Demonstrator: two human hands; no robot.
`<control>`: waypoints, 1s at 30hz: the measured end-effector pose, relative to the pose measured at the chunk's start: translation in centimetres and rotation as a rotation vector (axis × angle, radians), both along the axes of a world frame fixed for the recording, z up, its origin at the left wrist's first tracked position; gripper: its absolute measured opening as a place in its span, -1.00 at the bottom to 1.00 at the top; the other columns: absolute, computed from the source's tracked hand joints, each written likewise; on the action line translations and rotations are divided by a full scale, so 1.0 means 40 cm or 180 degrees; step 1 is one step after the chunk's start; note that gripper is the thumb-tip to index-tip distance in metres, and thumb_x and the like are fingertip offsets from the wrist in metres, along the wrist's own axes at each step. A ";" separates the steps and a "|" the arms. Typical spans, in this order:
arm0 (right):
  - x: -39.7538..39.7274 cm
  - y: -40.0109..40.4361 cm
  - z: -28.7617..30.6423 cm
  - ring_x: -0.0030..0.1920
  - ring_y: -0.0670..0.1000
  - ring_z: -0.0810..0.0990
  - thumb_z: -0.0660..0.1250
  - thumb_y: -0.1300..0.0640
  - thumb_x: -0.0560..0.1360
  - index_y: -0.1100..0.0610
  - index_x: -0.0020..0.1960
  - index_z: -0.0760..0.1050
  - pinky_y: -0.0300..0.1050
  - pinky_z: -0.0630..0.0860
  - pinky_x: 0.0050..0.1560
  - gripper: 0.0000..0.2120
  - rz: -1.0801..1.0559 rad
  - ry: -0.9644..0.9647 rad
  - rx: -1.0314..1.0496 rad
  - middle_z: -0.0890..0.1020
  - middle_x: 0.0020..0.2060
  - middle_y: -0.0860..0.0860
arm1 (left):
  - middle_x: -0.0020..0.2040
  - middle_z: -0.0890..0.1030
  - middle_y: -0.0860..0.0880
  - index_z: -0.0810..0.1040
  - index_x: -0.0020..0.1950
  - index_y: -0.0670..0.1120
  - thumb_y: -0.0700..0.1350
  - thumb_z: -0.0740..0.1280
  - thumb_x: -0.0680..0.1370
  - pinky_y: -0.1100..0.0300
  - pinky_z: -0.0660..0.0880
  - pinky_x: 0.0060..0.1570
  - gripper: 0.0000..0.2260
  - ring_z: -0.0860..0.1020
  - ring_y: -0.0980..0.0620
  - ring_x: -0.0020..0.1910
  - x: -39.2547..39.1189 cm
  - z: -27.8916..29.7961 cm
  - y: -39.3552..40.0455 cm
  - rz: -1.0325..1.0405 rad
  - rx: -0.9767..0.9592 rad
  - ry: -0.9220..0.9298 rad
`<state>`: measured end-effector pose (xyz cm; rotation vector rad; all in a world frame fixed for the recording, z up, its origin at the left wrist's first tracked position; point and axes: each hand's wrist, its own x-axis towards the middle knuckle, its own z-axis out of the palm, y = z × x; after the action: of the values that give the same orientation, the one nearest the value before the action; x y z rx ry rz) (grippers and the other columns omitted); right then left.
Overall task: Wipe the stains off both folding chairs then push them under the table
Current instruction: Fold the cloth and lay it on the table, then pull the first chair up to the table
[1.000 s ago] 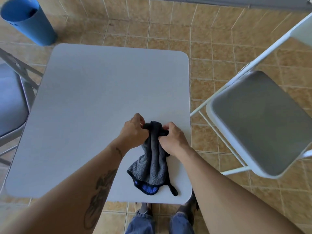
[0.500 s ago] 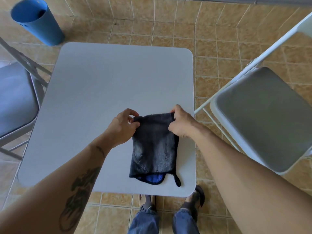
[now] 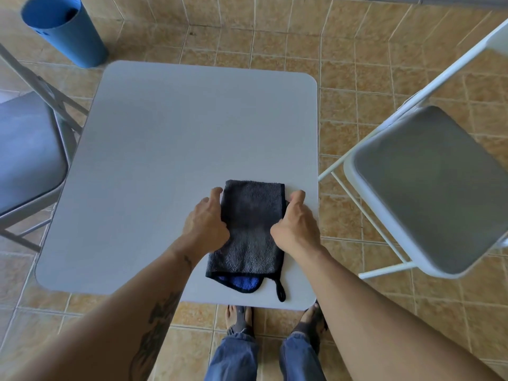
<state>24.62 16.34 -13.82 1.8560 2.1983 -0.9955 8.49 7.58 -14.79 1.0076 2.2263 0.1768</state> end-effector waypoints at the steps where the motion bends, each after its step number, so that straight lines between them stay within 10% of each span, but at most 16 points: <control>1: 0.004 -0.007 0.003 0.04 0.23 0.47 0.29 0.32 0.36 0.14 0.22 0.21 0.01 0.44 -0.16 -0.51 0.0167 -0.0125 0.0294 0.44 0.06 0.16 | 0.15 0.43 -0.13 0.14 0.48 0.01 -0.30 0.28 0.37 -0.02 0.50 -0.08 -0.28 0.48 -0.16 0.01 0.008 0.005 -0.010 -0.0150 0.0113 0.0321; 6: 0.049 -0.058 -0.013 0.22 0.17 0.37 0.36 0.18 0.37 0.05 0.41 0.30 0.05 0.43 0.06 -0.38 0.1520 -0.0344 0.0782 0.31 0.36 0.08 | 0.33 0.40 -0.08 0.34 0.43 -0.08 -0.15 0.33 0.39 -0.01 0.46 0.15 -0.41 0.46 -0.11 0.21 0.045 -0.014 -0.070 -0.1457 0.0928 0.1012; 11: 0.077 -0.067 0.004 0.37 0.15 0.24 0.32 0.11 0.45 0.00 0.52 0.19 0.13 0.38 0.25 -0.33 0.1582 -0.0472 0.0234 0.10 0.56 0.00 | 0.58 0.11 -0.03 0.19 0.56 -0.05 -0.10 0.27 0.48 0.03 0.21 0.45 -0.36 0.10 -0.04 0.56 0.069 -0.003 -0.089 -0.1418 0.0132 0.0600; 19: 0.147 -0.016 0.247 0.39 0.14 0.29 0.16 0.13 0.57 0.05 0.52 0.22 0.05 0.34 0.36 -0.48 0.1243 -0.0145 0.0104 0.30 0.46 -0.01 | 0.28 0.48 -0.01 0.46 0.27 -0.10 -0.19 0.17 0.48 0.09 0.47 0.17 -0.64 0.49 -0.05 0.19 0.116 0.237 -0.001 -0.0532 -0.0013 -0.0303; 30: 0.471 0.122 0.679 0.39 0.08 0.31 0.20 0.07 0.57 -0.04 0.49 0.29 -0.01 0.31 0.37 -0.52 0.0477 -0.0080 0.0653 0.34 0.41 -0.08 | 0.31 0.55 -0.01 0.46 0.41 -0.02 -0.12 0.24 0.54 0.26 0.46 0.01 -0.58 0.58 0.01 0.07 0.388 0.667 0.211 -0.0269 0.0826 -0.1208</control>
<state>43.45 21.23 13.32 1.7355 2.4631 -0.7412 24.00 16.02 11.90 1.0985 1.8424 0.5816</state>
